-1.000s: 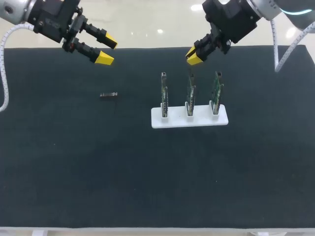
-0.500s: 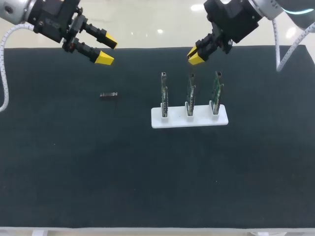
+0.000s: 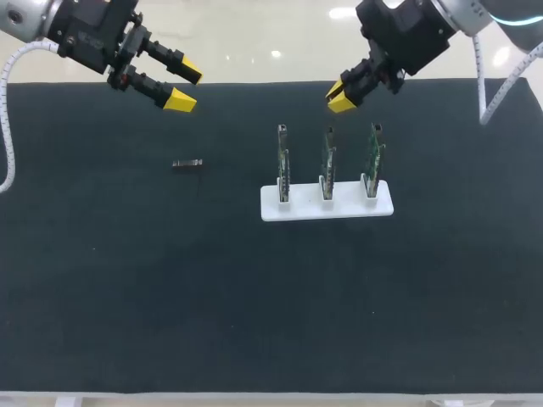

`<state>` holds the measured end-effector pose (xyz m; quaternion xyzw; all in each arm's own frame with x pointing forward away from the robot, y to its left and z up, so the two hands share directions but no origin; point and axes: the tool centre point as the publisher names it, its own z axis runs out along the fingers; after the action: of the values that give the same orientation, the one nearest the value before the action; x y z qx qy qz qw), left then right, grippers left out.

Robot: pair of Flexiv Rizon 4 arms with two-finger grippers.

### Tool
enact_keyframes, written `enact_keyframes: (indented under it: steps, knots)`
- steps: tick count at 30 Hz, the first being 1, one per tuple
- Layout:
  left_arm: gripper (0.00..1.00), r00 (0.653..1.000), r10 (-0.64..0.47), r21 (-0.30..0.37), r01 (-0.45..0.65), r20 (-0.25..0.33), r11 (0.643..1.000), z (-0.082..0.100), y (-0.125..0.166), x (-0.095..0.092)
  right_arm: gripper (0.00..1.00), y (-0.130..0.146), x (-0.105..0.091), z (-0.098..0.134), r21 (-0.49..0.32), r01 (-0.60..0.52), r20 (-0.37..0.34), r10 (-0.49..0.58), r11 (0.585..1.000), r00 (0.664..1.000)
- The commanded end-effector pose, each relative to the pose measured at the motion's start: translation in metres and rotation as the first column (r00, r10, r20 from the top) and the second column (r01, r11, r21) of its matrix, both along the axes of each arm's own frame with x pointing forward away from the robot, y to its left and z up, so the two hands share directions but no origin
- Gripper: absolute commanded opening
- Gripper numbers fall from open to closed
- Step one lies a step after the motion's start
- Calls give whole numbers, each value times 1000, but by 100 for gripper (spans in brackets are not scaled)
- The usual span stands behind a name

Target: Pick up the optical module with the left hand, and insert it into the network port with the right hand.

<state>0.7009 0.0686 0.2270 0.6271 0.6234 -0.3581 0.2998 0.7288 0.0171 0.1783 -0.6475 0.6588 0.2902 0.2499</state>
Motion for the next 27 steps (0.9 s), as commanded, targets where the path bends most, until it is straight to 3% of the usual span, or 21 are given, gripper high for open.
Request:
enact_keyframes:
  steps: [1,8,27]
  knots:
    - [100,1000,-1,3,1,-1,1000,0,0,1,0,-1,-1,-4,-1,-1,3,1,1000,1000]
    - [100,1000,-1,3,1,-1,1000,0,0,1,0,-1,1,4,-15,-11,5,11,1000,1000]
    - [100,1000,-1,3,1,-1,1000,0,0,1,0,0,0,1,-7,-8,8,8,1000,1000]
